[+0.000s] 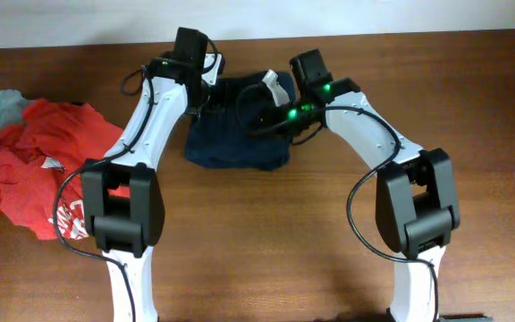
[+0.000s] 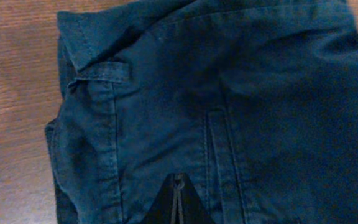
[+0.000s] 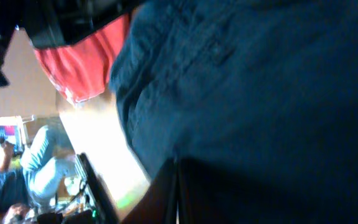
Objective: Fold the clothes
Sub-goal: 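Press the folded shorts bundle flat with both grippers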
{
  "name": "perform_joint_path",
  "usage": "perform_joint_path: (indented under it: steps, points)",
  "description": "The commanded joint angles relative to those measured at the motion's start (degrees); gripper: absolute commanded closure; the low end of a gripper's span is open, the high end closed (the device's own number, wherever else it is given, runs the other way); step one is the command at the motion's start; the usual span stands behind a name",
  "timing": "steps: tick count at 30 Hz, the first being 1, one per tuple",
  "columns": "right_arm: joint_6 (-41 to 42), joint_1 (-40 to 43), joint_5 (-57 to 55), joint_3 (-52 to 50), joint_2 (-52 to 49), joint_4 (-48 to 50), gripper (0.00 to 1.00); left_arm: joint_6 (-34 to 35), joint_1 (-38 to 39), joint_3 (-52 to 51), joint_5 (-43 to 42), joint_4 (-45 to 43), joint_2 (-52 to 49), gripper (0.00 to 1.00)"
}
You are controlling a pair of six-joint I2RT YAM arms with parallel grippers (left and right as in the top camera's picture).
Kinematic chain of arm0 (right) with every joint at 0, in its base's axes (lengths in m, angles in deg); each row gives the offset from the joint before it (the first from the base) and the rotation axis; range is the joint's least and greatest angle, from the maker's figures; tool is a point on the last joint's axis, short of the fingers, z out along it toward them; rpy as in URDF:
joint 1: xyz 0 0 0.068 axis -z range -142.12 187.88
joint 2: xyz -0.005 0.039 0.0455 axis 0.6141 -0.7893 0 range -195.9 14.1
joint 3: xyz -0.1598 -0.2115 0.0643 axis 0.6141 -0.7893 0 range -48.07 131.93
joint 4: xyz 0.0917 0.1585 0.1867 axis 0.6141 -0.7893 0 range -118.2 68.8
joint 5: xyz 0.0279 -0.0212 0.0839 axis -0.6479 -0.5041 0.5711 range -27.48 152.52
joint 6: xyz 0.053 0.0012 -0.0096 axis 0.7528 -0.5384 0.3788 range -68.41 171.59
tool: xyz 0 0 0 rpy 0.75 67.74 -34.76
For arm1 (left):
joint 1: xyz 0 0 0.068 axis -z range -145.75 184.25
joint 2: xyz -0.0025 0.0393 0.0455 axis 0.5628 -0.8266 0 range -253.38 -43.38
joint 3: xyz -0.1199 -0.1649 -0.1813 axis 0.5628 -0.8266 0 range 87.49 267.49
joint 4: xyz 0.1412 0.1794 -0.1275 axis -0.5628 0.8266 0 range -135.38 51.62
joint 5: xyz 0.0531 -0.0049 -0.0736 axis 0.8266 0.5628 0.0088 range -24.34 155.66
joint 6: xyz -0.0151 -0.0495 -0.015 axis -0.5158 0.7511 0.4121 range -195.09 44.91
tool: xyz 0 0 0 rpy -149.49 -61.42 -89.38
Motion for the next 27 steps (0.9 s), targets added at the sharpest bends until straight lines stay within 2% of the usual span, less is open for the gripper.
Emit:
perform_joint_path:
  steps: [1,10,16,23,25,27]
  points:
    - [1.3,0.4,0.8,-3.7,-3.2,3.6,0.96,0.8,0.0,0.0,-0.8,-0.8,-4.1,0.99]
    - [1.3,1.4,-5.3,-3.9,-8.5,5.6,0.96,0.7,-0.1,0.0,-0.6,-6.2,-12.6,0.99]
    - [1.3,4.2,-6.4,-3.8,-8.3,4.7,0.96,0.8,-2.2,0.0,-0.3,-7.8,-12.7,0.99]
    - [0.6,8.4,-5.9,4.5,-4.1,-5.1,0.96,0.7,-4.4,0.3,-1.6,-5.0,-9.7,0.99]
    - [-0.3,9.8,-5.9,8.1,-2.3,-8.7,0.89,0.7,-4.8,0.3,-1.6,-4.5,-6.9,0.99]
    - [-0.5,10.9,-6.5,10.7,-1.4,-10.6,0.74,0.1,-4.7,0.3,-1.7,-4.2,-4.7,0.99]
